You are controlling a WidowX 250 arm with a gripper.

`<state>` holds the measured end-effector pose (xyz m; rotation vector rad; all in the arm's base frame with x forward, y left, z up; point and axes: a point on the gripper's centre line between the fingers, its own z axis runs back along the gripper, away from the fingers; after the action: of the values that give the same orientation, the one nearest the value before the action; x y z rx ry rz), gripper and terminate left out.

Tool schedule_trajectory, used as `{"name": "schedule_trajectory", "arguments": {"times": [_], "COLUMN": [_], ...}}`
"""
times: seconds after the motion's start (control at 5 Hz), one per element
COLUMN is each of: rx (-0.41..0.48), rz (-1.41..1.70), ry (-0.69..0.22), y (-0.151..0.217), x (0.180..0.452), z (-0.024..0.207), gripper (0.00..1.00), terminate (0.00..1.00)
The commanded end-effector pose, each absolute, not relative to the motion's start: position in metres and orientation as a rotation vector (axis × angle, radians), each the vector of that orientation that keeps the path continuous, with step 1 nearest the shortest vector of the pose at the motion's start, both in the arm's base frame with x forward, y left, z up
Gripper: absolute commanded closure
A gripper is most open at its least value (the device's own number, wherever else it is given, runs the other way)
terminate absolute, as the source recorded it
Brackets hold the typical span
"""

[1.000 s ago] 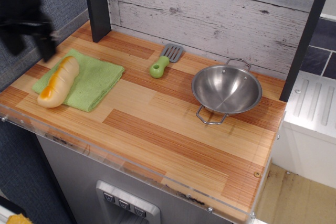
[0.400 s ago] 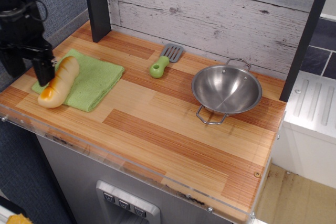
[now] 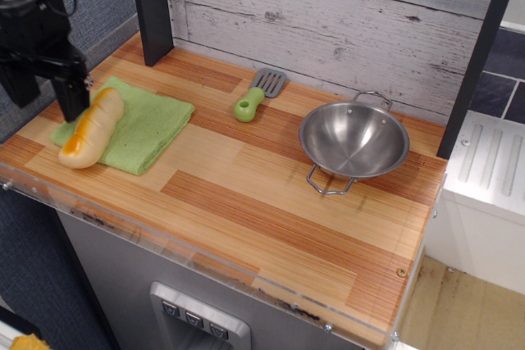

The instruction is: Move bread off cloth and place in lower middle of table.

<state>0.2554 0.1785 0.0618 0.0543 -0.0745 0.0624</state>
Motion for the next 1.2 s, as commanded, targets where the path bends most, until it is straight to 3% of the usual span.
{"name": "schedule_trajectory", "arguments": {"times": [0.0,0.4,0.6,0.8,1.0], "rx": [0.12,0.127,0.131,0.112,0.09], "rz": [0.047,0.041,0.044,0.056,0.061], "ry": [0.001,0.018,-0.01,-0.03,-0.048], "y": [0.179,0.179,0.177,0.178,0.179], "x": [0.256,0.253,0.251,0.249,0.246], "z": [0.03,0.019,0.031,0.044,0.056], "gripper": [0.0,0.0,1.0,1.0,0.0], "terminate": [0.0,0.0,0.0,0.0,0.0]}}
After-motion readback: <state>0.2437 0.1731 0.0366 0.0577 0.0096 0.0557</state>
